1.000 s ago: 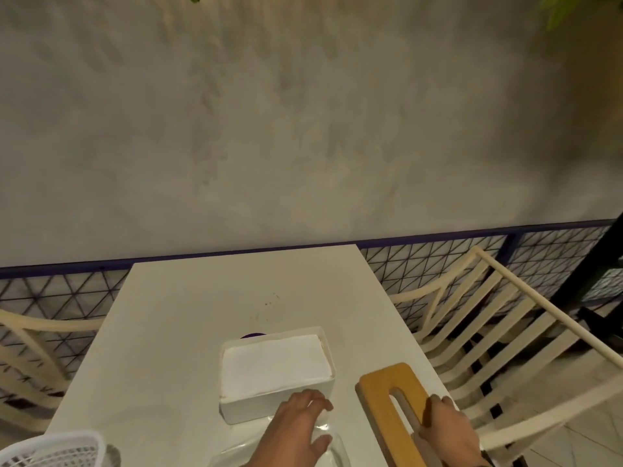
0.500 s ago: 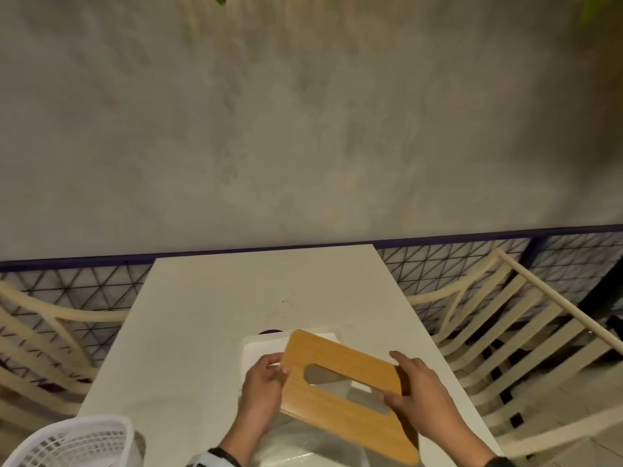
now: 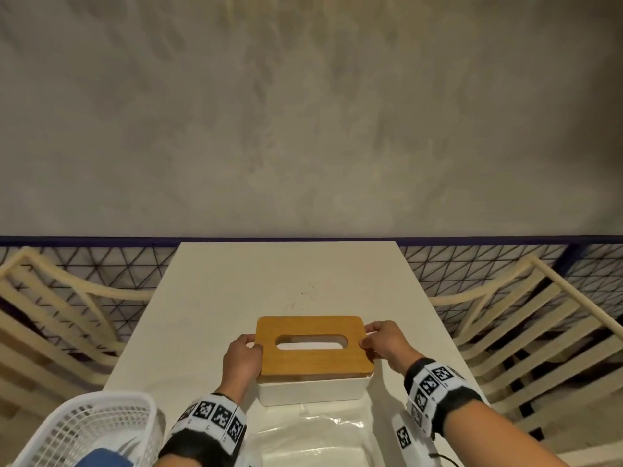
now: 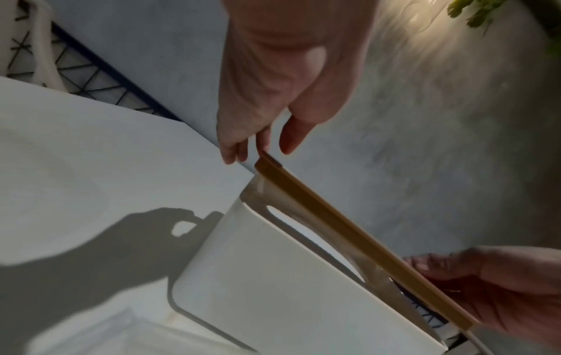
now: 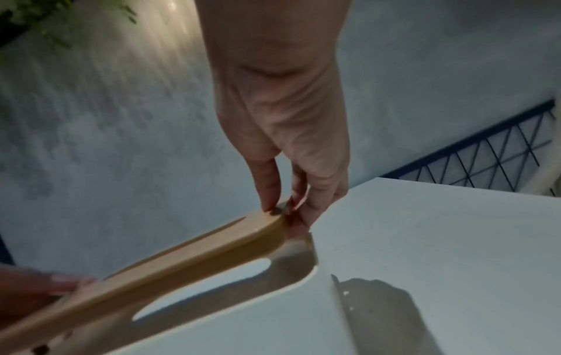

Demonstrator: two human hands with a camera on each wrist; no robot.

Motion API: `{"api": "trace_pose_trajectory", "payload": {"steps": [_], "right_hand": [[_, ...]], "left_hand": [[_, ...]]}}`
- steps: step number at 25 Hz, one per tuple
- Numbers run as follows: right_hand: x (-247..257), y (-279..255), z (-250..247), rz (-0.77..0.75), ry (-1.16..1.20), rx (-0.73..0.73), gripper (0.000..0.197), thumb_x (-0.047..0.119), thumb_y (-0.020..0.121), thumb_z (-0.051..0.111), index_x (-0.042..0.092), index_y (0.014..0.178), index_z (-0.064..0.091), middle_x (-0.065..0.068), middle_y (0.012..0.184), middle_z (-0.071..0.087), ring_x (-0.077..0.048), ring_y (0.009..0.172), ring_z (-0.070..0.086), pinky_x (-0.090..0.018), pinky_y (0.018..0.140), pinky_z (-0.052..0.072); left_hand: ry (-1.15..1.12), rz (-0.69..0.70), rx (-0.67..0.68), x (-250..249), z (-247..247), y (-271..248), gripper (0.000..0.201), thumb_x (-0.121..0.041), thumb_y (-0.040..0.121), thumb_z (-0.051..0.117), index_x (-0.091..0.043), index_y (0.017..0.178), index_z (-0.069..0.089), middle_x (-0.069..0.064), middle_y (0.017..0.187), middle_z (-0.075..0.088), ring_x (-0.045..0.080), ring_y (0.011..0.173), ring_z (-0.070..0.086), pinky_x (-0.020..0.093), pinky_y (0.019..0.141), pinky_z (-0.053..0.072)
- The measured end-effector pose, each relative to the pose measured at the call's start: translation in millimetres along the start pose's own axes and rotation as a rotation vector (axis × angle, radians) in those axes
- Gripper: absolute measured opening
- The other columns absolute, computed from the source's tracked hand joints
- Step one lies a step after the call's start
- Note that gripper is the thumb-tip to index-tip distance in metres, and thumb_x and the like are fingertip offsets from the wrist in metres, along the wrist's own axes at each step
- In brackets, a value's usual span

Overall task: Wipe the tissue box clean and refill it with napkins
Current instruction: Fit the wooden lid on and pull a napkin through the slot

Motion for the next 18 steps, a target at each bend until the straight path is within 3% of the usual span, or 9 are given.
{"api": "trace_pose_trajectory", "payload": {"steps": [2,3,6,9,11,15,18], "right_hand": [[-3.0,5.0,4.1,0.005,-0.148,-0.066,0.014,-0.003,0.081,0.065,0.010,0.076,0.062,-0.014,0.085,0.063,-0.026,0.080,0.061,-0.039,0.079,0.054],[-3.8,6.0,5.0,-0.001,-0.188,-0.088,0.010,-0.001,0.081,0.065,0.009,0.081,0.064,-0.013,0.085,0.062,-0.025,0.082,0.060,-0.037,0.079,0.053],[-7.1,9.5,3.4,0.011,-0.208,-0.123,0.022,-0.001,0.082,0.065,0.003,0.103,0.065,-0.013,0.090,0.061,-0.029,0.089,0.063,-0.036,0.076,0.055],[-7.6,8.2,1.3,0.015,-0.203,-0.121,0.019,-0.002,0.083,0.062,0.003,0.101,0.065,-0.015,0.088,0.062,-0.027,0.083,0.062,-0.036,0.074,0.056],[-9.0,8.2,1.0,-0.014,-0.215,-0.118,0.019,0.000,0.083,0.063,0.003,0.102,0.065,-0.014,0.086,0.063,-0.025,0.080,0.060,-0.035,0.077,0.054],[-14.7,12.9,2.0,-0.044,-0.169,-0.129,0.028,0.002,0.083,0.065,0.003,0.111,0.062,-0.010,0.083,0.063,-0.023,0.078,0.059,-0.033,0.077,0.051],[-14.3,11.8,0.4,-0.097,-0.183,-0.065,0.044,0.005,0.080,0.070,0.002,0.121,0.055,-0.003,0.079,0.059,-0.022,0.084,0.058,-0.036,0.085,0.050]], "left_hand": [[0.021,-0.010,0.034,5.7,5.8,2.5,0.035,-0.002,0.089,0.039,-0.004,0.120,0.054,0.016,0.113,0.062,0.026,0.091,0.057,0.029,0.066,0.045],[0.025,-0.002,0.053,6.7,9.3,2.6,0.035,0.001,0.088,0.036,-0.004,0.117,0.056,0.015,0.107,0.062,0.026,0.088,0.056,0.028,0.061,0.044],[0.065,0.008,0.090,8.6,16.7,3.2,0.030,0.003,0.085,0.034,-0.014,0.083,0.058,0.011,0.092,0.061,0.022,0.076,0.055,0.027,0.058,0.042],[0.099,0.017,0.108,10.1,18.2,5.3,0.031,0.001,0.085,0.035,-0.022,0.070,0.050,0.007,0.084,0.060,0.021,0.074,0.055,0.026,0.057,0.041],[0.130,0.038,0.117,10.5,20.0,3.0,0.027,0.000,0.087,0.035,-0.020,0.076,0.051,0.004,0.084,0.058,0.020,0.077,0.055,0.022,0.055,0.040],[0.167,0.120,0.130,10.8,19.0,-4.1,0.026,0.000,0.089,0.038,-0.012,0.107,0.052,-0.003,0.081,0.053,0.014,0.075,0.051,0.017,0.054,0.037],[0.205,0.116,0.155,13.2,13.7,-4.5,0.032,-0.003,0.090,0.044,-0.009,0.121,0.050,0.002,0.097,0.059,0.017,0.085,0.054,0.024,0.067,0.045]]}}
Point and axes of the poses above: each hand's wrist, its own y-axis towards the middle knuckle, its own z-axis out of the palm, x = y × z, the point moved 2 cm from there along y, towards the middle knuckle
